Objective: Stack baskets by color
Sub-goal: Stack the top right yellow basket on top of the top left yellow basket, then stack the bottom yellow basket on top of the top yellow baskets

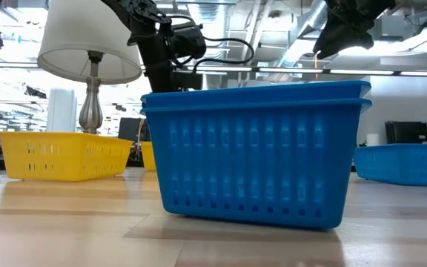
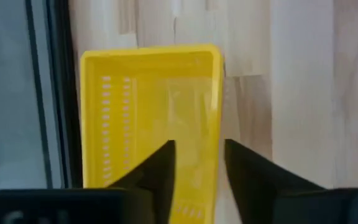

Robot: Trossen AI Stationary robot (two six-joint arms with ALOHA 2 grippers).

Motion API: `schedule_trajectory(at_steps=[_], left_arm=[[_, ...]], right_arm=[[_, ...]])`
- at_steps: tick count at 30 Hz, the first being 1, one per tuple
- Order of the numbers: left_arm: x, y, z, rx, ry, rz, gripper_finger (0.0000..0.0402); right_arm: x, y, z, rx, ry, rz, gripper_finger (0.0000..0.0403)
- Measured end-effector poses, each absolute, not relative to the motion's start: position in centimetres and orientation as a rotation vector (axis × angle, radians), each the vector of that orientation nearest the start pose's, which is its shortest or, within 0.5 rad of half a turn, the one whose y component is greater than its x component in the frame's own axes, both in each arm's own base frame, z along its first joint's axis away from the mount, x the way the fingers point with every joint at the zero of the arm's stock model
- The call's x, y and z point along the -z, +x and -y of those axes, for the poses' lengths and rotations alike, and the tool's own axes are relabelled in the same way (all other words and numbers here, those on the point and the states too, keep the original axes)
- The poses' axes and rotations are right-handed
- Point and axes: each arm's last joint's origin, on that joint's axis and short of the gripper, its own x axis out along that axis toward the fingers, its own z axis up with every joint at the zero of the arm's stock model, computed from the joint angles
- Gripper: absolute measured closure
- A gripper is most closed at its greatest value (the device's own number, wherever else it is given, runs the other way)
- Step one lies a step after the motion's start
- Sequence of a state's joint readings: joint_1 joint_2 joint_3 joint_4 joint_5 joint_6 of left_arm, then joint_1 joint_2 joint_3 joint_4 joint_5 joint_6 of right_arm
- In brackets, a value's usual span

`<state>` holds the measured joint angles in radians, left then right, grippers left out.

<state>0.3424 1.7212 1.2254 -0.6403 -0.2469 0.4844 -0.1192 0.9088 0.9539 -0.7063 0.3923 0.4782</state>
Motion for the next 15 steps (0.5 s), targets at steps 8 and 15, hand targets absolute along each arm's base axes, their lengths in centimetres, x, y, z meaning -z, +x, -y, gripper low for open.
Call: schedule_trajectory(at_steps=[8,15], left_arm=[[-27.1,31.5,-10.9,-0.352,0.21,-1.242,0.0189],[-30.3,27.4,-7.4,-0.652,-0.17,-1.269,0.0196]], right_arm=[[-32.4,17.2,3.2,0.639,0.356,-0.534,0.0246],[-32.2,17.0,3.1,0.643,0.349,-0.564,0.0246]])
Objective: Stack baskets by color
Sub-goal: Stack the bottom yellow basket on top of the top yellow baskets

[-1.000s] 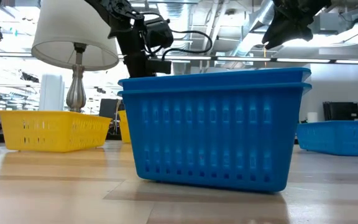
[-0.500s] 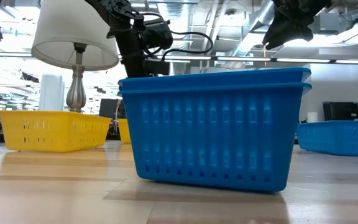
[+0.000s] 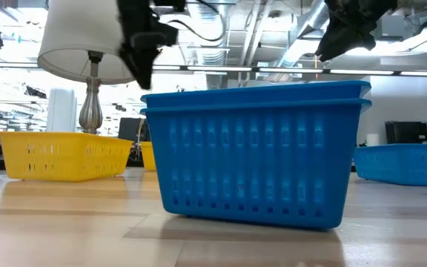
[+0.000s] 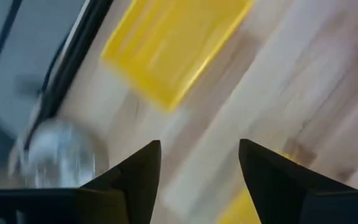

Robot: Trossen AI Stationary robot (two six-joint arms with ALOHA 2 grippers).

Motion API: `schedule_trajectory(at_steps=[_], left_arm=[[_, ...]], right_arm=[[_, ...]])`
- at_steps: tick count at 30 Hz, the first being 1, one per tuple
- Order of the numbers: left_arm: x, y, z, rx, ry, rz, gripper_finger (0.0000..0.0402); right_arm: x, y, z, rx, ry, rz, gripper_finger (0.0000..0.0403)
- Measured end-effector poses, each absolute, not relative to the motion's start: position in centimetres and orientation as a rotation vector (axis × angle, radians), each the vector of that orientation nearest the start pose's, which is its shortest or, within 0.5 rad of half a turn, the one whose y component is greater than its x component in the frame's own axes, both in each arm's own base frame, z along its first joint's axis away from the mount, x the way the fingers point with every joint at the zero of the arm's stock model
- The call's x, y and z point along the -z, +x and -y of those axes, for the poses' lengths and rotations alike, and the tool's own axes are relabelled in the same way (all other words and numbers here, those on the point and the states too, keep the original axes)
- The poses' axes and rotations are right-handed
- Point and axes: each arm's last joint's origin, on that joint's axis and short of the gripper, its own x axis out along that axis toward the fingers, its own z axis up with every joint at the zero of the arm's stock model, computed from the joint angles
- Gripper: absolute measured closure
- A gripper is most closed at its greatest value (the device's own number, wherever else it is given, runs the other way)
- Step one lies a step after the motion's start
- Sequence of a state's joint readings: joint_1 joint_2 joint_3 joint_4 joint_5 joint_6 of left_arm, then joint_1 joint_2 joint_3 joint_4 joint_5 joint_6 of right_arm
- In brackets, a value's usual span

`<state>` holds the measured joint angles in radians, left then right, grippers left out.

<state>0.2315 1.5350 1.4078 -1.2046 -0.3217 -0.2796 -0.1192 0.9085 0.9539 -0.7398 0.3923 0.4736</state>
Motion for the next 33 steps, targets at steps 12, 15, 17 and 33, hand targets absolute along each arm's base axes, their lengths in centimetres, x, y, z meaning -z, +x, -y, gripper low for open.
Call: schedule_trajectory(at_steps=[12,15,17,33], left_arm=[[-30.9,24.3,0.1,-1.028,-0.38,-1.29,0.0218],[-30.9,24.3,1.7,-1.071,-0.433,-1.224,0.0218],[-30.8,24.2,2.5,-1.085,-0.455,-1.2,0.0215],[-21.5,21.7,3.2,-1.202,-0.58,-1.402,0.0175]], right_arm=[[-32.1,16.9,3.1,0.642,0.335,-0.58,0.0246],[-32.1,16.9,3.1,0.641,0.333,-0.581,0.0246],[-32.1,16.9,3.1,0.636,0.318,-0.585,0.0246],[-32.1,16.9,3.1,0.634,0.312,-0.587,0.0246]])
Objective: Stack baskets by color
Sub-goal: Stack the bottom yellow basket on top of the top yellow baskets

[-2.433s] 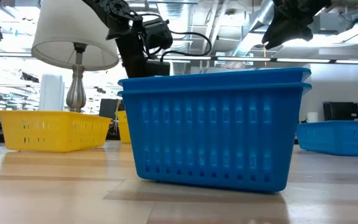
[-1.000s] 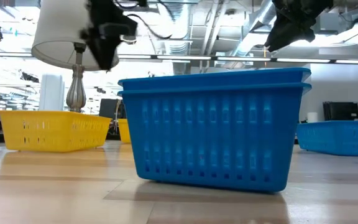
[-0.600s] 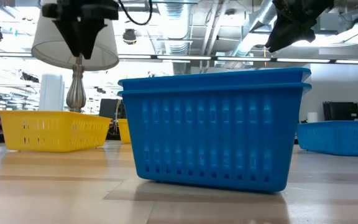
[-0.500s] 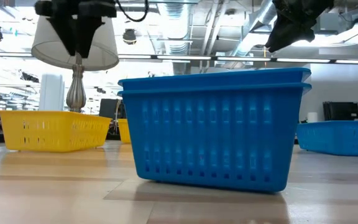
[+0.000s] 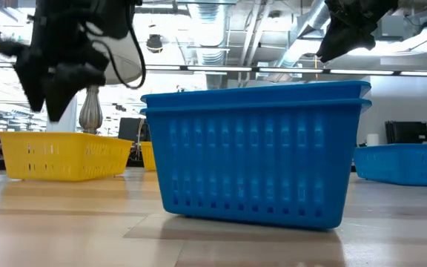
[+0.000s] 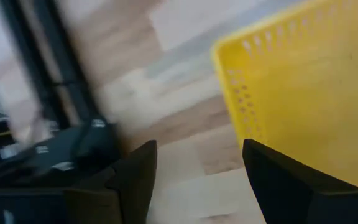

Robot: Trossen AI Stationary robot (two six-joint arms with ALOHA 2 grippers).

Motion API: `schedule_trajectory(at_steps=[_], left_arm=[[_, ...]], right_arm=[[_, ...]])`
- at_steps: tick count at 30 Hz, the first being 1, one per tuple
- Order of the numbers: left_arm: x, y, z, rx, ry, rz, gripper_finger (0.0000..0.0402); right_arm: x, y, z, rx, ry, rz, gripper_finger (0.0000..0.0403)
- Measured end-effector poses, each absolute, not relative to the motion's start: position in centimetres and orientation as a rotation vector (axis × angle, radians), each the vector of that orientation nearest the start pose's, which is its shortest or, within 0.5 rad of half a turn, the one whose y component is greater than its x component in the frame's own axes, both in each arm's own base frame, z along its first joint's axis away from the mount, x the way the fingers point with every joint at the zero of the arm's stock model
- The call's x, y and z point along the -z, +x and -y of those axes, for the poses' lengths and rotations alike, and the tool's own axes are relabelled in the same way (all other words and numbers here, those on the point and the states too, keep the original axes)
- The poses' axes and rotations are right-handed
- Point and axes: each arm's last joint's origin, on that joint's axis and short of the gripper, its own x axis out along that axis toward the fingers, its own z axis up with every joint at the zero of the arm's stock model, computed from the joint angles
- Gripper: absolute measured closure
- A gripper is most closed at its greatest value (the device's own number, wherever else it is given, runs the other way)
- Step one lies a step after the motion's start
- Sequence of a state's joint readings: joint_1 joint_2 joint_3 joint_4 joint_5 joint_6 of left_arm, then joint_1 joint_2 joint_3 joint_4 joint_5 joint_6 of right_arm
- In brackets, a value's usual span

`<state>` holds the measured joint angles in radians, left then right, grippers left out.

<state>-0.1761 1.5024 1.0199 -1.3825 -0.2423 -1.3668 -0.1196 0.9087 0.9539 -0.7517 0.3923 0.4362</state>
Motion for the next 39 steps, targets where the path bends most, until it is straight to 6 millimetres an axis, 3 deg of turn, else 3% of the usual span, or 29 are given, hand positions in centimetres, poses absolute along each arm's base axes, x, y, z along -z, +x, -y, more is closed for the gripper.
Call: schedule_trajectory(at_steps=[8,16,20,28,39], left_arm=[[-18.2,21.8,3.3,-1.096,-0.68,-1.353,0.0175],[-16.5,21.3,3.4,-1.059,-0.749,-1.388,0.0181],[-16.3,21.4,3.3,-1.045,-0.778,-1.388,0.0225],[-16.3,21.8,2.9,-0.992,-0.757,-1.383,0.0382],[-19.5,24.6,1.5,-0.948,-0.651,-1.199,0.0401]], right_arm=[[-32.1,16.9,3.1,0.634,0.312,-0.587,0.0246],[-32.1,16.9,3.1,0.634,0.312,-0.587,0.0246],[-32.1,16.9,3.1,0.635,0.312,-0.587,0.0246],[-32.1,16.9,3.2,0.634,0.312,-0.585,0.0246],[-32.2,16.9,3.1,0.636,0.317,-0.583,0.0246]])
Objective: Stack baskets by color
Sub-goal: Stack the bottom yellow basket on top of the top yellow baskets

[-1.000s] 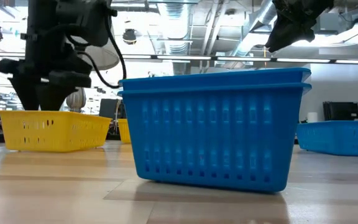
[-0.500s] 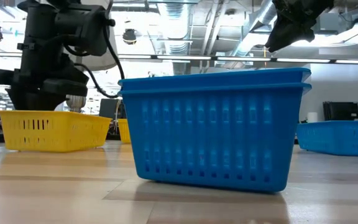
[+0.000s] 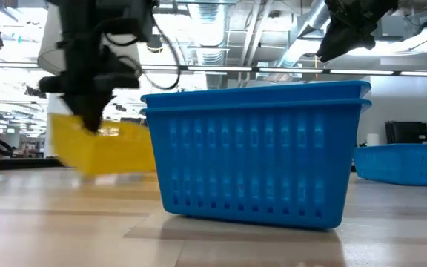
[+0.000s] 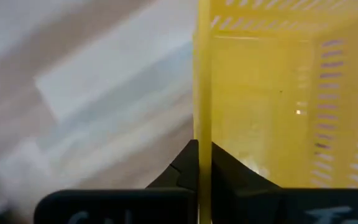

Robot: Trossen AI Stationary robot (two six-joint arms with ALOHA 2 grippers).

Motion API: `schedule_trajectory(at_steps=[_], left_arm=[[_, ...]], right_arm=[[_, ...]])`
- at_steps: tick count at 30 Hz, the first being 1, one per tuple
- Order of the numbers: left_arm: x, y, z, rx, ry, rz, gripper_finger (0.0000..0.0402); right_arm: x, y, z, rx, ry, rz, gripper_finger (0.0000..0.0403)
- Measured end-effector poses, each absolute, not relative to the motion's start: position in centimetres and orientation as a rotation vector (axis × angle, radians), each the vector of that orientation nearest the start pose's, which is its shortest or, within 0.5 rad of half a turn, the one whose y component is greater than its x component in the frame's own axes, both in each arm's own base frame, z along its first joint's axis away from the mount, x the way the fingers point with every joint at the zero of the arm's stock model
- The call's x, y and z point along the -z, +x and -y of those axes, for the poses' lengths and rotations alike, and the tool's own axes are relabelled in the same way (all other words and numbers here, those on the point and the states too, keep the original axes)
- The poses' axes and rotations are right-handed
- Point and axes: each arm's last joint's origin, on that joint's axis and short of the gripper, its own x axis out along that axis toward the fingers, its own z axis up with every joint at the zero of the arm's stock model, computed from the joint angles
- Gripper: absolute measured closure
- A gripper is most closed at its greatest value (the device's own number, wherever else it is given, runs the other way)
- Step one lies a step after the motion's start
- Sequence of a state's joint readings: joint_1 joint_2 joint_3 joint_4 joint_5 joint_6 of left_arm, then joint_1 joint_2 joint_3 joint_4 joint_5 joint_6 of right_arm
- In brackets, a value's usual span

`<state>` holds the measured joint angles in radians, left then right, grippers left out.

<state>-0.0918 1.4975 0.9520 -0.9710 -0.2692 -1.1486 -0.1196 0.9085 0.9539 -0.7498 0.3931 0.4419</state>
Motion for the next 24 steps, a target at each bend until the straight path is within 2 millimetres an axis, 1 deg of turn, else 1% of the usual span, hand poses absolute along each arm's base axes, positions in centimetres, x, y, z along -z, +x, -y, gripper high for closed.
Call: schedule_trajectory(at_steps=[5,8,11,14,17,20,24], left_arm=[[-22.4,26.4,0.3,-0.86,-0.567,-1.138,0.0401],[-24.3,27.3,-0.9,-0.856,-0.501,-1.067,0.0401],[-26.2,28.0,-2.3,-0.888,-0.395,-0.985,0.0401],[-27.6,28.7,-3.8,-0.849,-0.253,-0.952,0.0401],[-28.9,29.2,-5.3,-0.813,-0.182,-0.919,0.0401],[-29.8,29.3,-7.0,-0.798,-0.108,-0.919,0.0401],[-30.2,29.1,-9.2,-0.742,0.053,-0.961,0.0401]], right_arm=[[-32.2,16.9,3.2,0.638,0.319,-0.582,0.0246],[-32.2,16.9,3.2,0.637,0.319,-0.582,0.0246],[-32.2,16.9,3.2,0.639,0.318,-0.582,0.0246],[-32.2,16.9,3.2,0.637,0.315,-0.583,0.0246],[-32.2,16.9,3.2,0.637,0.315,-0.583,0.0246],[-32.2,16.9,3.2,0.637,0.314,-0.584,0.0246],[-32.2,16.9,3.2,0.637,0.312,-0.584,0.0246]])
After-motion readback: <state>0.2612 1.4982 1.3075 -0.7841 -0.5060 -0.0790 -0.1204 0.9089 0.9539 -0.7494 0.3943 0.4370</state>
